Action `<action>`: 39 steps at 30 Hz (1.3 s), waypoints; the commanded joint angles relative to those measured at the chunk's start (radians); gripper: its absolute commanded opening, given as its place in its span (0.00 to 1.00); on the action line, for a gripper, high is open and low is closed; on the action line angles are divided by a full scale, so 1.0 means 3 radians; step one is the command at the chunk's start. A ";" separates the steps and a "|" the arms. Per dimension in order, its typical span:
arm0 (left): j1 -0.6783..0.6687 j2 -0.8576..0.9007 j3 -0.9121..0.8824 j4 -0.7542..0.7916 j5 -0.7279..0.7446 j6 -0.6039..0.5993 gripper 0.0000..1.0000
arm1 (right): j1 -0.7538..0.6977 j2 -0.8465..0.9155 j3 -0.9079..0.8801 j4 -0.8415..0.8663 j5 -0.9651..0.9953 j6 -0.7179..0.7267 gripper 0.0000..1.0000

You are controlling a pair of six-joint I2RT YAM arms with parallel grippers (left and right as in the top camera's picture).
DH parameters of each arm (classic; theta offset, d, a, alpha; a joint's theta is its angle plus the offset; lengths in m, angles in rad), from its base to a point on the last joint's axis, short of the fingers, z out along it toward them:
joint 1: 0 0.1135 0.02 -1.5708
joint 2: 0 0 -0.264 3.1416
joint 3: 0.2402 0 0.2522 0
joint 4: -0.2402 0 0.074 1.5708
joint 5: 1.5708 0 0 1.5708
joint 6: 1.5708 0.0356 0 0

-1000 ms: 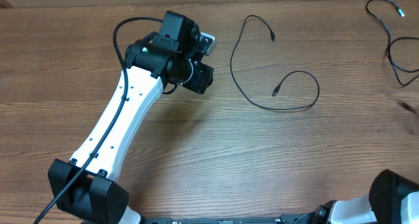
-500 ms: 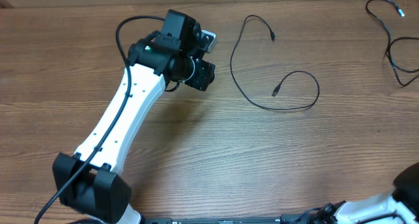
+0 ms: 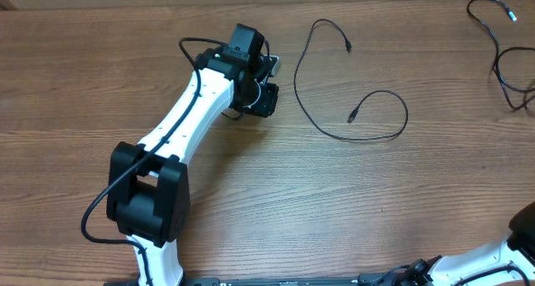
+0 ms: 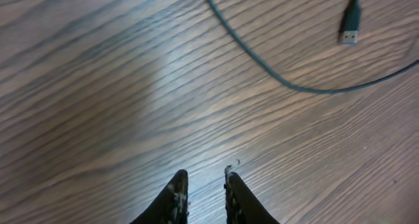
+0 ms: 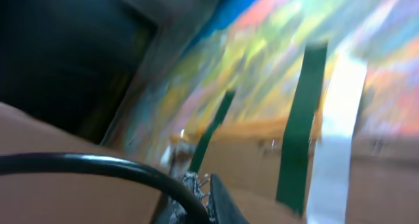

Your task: Untangle cables

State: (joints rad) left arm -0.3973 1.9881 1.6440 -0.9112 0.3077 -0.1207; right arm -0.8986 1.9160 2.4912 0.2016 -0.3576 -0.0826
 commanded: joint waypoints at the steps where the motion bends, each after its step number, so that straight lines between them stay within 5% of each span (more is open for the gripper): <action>1: -0.0069 -0.0028 0.0055 0.0116 0.0137 -0.0033 0.19 | 0.0009 0.0216 -0.0014 -0.0479 -0.0009 0.0075 0.04; 8: -0.0074 -0.0027 0.0156 0.0123 0.0137 -0.0022 0.27 | 0.0009 0.0940 -0.0092 -0.1665 0.0168 0.0122 0.04; 20: -0.0074 -0.0027 0.0178 0.0083 0.0151 0.0036 0.28 | -0.0015 0.1565 -0.0106 -0.4097 0.0140 0.1113 0.04; 25: -0.0074 -0.0027 0.0178 0.0072 0.0174 0.0070 0.28 | -0.0080 0.1565 -0.0135 -0.4466 -0.0469 0.1251 0.04; 30: -0.0074 -0.0028 0.0178 -0.0060 0.0174 0.0078 0.28 | -0.0276 0.1565 -0.0371 -0.4681 -0.0470 0.2088 0.04; 39: -0.0070 -0.0056 0.0248 -0.0205 0.0172 0.0109 0.27 | -0.0881 0.1565 -0.0557 -0.4779 -0.0411 0.1893 0.04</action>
State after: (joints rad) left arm -0.4183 1.9881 1.6718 -0.9703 0.3416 -0.1051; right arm -1.1061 2.4264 2.3241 -1.2407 -0.4862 0.4980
